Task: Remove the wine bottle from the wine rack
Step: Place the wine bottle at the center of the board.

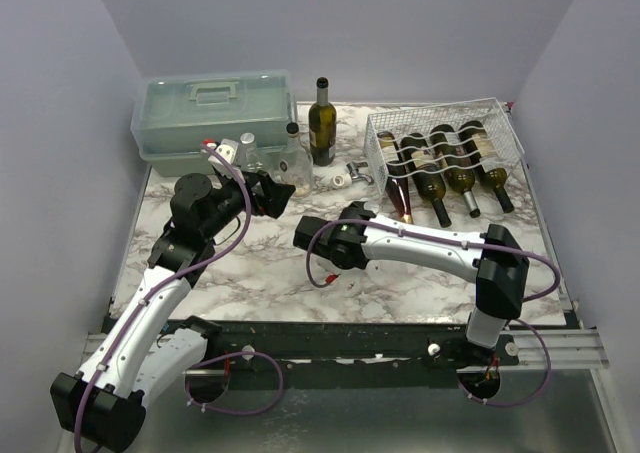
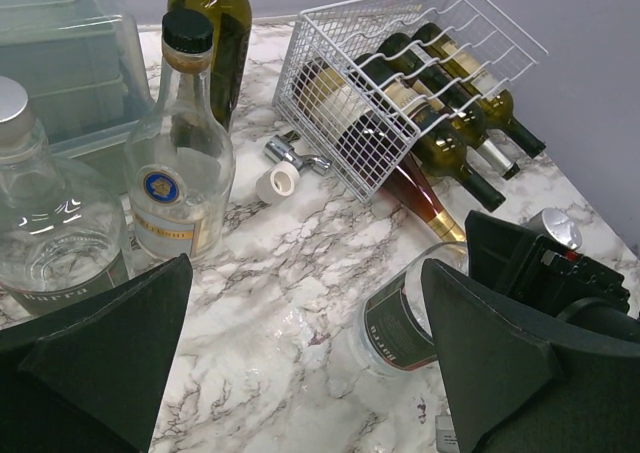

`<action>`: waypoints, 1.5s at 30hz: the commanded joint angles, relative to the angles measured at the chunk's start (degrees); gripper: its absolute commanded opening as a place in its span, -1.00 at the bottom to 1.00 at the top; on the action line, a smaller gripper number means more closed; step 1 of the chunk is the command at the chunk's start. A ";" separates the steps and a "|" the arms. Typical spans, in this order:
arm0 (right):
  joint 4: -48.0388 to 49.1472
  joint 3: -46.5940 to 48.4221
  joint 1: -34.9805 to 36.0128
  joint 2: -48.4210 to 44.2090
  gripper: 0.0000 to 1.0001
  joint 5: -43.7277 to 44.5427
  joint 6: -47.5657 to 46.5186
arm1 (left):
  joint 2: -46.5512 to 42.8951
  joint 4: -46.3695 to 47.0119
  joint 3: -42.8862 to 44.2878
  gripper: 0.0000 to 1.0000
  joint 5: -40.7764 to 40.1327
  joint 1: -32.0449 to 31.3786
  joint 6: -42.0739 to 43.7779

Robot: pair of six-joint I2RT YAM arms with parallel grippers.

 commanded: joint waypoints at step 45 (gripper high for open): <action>-11.10 23.84 6.30 -9.79 0.78 -15.74 17.00 | 0.51 -1.15 -0.54 0.98 -1.64 0.67 2.58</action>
